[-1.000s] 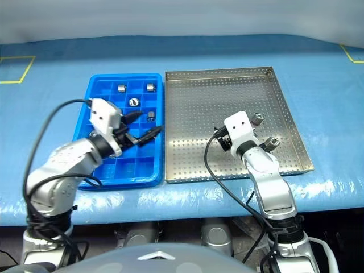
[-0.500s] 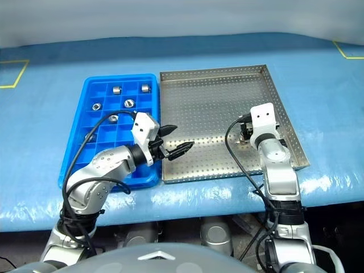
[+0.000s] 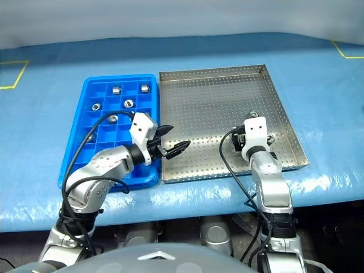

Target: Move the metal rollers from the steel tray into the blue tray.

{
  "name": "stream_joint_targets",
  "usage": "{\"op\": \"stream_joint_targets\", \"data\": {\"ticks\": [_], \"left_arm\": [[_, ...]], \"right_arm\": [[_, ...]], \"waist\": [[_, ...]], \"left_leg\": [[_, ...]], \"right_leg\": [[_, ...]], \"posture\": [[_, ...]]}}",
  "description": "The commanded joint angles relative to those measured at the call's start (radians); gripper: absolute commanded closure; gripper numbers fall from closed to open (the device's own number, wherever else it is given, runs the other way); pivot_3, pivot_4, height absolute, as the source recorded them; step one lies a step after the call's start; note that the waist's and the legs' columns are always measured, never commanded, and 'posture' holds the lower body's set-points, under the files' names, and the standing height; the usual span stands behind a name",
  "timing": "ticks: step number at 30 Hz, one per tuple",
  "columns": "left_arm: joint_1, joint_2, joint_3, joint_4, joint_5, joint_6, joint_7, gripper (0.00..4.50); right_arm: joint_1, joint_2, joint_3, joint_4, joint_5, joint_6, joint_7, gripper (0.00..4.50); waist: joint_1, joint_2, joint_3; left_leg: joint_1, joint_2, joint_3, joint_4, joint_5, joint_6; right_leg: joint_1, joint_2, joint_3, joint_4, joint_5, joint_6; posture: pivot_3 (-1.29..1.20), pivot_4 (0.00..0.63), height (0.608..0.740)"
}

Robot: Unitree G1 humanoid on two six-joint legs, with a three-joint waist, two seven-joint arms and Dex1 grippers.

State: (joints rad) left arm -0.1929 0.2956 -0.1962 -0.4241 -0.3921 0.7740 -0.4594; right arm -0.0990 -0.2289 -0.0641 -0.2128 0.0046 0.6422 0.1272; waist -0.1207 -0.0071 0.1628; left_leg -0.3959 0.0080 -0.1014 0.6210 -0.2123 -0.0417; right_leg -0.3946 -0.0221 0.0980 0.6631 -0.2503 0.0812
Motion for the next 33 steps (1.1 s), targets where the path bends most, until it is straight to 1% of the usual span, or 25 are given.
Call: {"op": "stream_joint_targets", "data": {"ticks": [1,4,5,8,10,12,14,16,18,20,22,24,28,31,33], "left_arm": [[-0.02,0.0,-0.002,-0.001,0.013,-0.025,0.0,0.0],[-0.019,0.002,0.004,-0.002,0.013,-0.025,0.003,0.0],[-0.019,0.006,0.008,-0.001,0.018,-0.027,0.004,0.0],[-0.019,0.009,0.029,0.002,0.019,-0.033,0.004,0.0],[-0.021,0.014,0.068,0.0,0.02,-0.053,0.01,0.0],[-0.032,0.027,0.148,0.005,0.031,-0.078,0.044,0.0],[-0.055,0.044,0.263,0.019,0.044,-0.087,0.111,0.0],[-0.071,0.075,0.346,0.03,0.066,-0.084,0.159,0.0],[-0.073,0.134,0.409,0.041,0.087,-0.067,0.178,0.0],[-0.046,0.235,0.41,0.021,0.106,-0.006,0.141,0.0],[0.0,0.362,0.353,-0.012,0.148,0.046,0.095,0.0],[0.023,0.427,0.332,-0.021,0.174,0.066,0.085,0.0],[0.046,0.45,0.368,-0.011,0.18,0.052,0.081,0.0],[0.065,0.437,0.392,-0.031,0.183,0.071,0.098,0.0],[0.083,0.431,0.386,-0.049,0.188,0.074,0.098,0.0]], "right_arm": [[0.002,0.006,-0.021,-0.005,0.009,0.005,-0.011,1.53],[0.005,0.005,-0.016,-0.028,0.011,0.008,-0.008,2.54],[0.002,0.007,-0.012,-0.038,0.009,0.006,-0.01,2.79],[-0.008,0.007,0.007,-0.053,-0.004,0.002,-0.015,2.78],[-0.021,0.011,0.03,-0.076,-0.001,-0.013,-0.001,2.78],[-0.045,0.016,0.071,-0.108,0.011,-0.018,0.029,2.78],[-0.081,0.025,0.129,-0.134,0.018,-0.014,0.061,2.78],[-0.116,0.038,0.192,-0.151,0.026,-0.012,0.097,2.78],[-0.162,0.056,0.279,-0.168,0.044,0.004,0.154,2.78],[-0.21,0.098,0.349,-0.173,0.078,0.012,0.202,2.78],[-0.255,0.117,0.42,-0.162,0.107,0.005,0.273,2.78],[-0.29,0.134,0.467,-0.135,0.13,-0.007,0.33,2.78],[-0.362,0.182,0.525,-0.011,0.136,-0.05,0.386,2.78],[-0.415,0.208,0.534,0.133,0.109,-0.114,0.397,2.78],[-0.446,0.219,0.536,0.211,0.098,-0.158,0.41,2.78]], "waist": [[0.0,0.0,0.0],[-0.001,0.0,0.0],[-0.001,0.0,0.0],[-0.001,0.0,0.0],[-0.002,0.0,0.0],[-0.004,0.001,0.0],[-0.007,0.001,0.0],[-0.008,0.001,0.001],[-0.007,0.001,0.0],[-0.005,0.0,0.001],[-0.001,0.0,0.001],[0.005,0.0,0.001],[0.028,-0.002,0.002],[0.038,-0.002,0.002],[0.044,-0.002,0.002]], "left_leg": [[0.0,0.0,0.0,0.0,0.0,0.0],[0.0,0.0,0.0,0.0,0.0,0.0],[0.0,0.0,0.0,-0.001,0.0,0.0],[0.0,0.0,0.0,-0.001,0.0,0.0],[0.0,0.0,0.0,-0.001,0.0,0.0],[0.0,0.0,0.0,-0.001,0.0,0.0],[0.0,0.001,0.0,-0.001,0.0,0.0],[0.0,0.002,0.0,-0.001,0.0,0.0],[0.0,0.003,-0.001,-0.001,0.0,0.0],[0.0,0.003,-0.002,-0.003,0.0,0.0],[-0.001,0.002,-0.002,-0.005,0.0,0.0],[-0.002,0.001,-0.002,-0.006,0.0,0.0],[-0.004,-0.001,-0.003,-0.006,0.0,-0.001],[-0.003,0.0,-0.004,-0.007,0.001,-0.002],[-0.003,0.0,-0.004,-0.007,0.001,-0.003]], "right_leg": [[0.0,0.0,0.0,0.0,0.0,0.0],[0.0,0.0,0.0,-0.001,0.0,0.0],[0.0,0.0,0.0,-0.001,0.0,0.0],[0.0,0.0,0.0,-0.001,0.0,0.0],[0.0,0.0,0.0,-0.001,0.0,0.0],[-0.001,0.0,0.0,0.0,0.0,0.0],[-0.001,0.001,0.0,0.0,0.0,0.0],[-0.002,0.002,0.0,0.001,0.0,-0.001],[-0.002,0.003,0.0,0.001,0.001,-0.001],[-0.002,0.003,-0.001,0.001,0.0,-0.002],[-0.003,0.002,-0.001,-0.001,0.0,-0.003],[-0.004,0.0,-0.002,-0.002,0.002,-0.006],[-0.004,-0.003,-0.004,-0.004,0.003,-0.007],[-0.004,-0.002,-0.006,-0.003,0.002,-0.007],[-0.004,-0.002,-0.007,-0.003,0.002,-0.008]], "posture": [[-0.13,0.15,0.74],[-0.13,0.15,0.74],[-0.13,0.15,0.74],[-0.12,0.15,0.74],[-0.12,0.15,0.74],[-0.11,0.15,0.74],[-0.09,0.15,0.74],[-0.07,0.15,0.74],[-0.06,0.15,0.74],[-0.05,0.15,0.74],[-0.05,0.15,0.74],[-0.03,0.15,0.74],[-0.01,0.15,0.74],[0.02,0.15,0.74],[0.03,0.15,0.74]]}}
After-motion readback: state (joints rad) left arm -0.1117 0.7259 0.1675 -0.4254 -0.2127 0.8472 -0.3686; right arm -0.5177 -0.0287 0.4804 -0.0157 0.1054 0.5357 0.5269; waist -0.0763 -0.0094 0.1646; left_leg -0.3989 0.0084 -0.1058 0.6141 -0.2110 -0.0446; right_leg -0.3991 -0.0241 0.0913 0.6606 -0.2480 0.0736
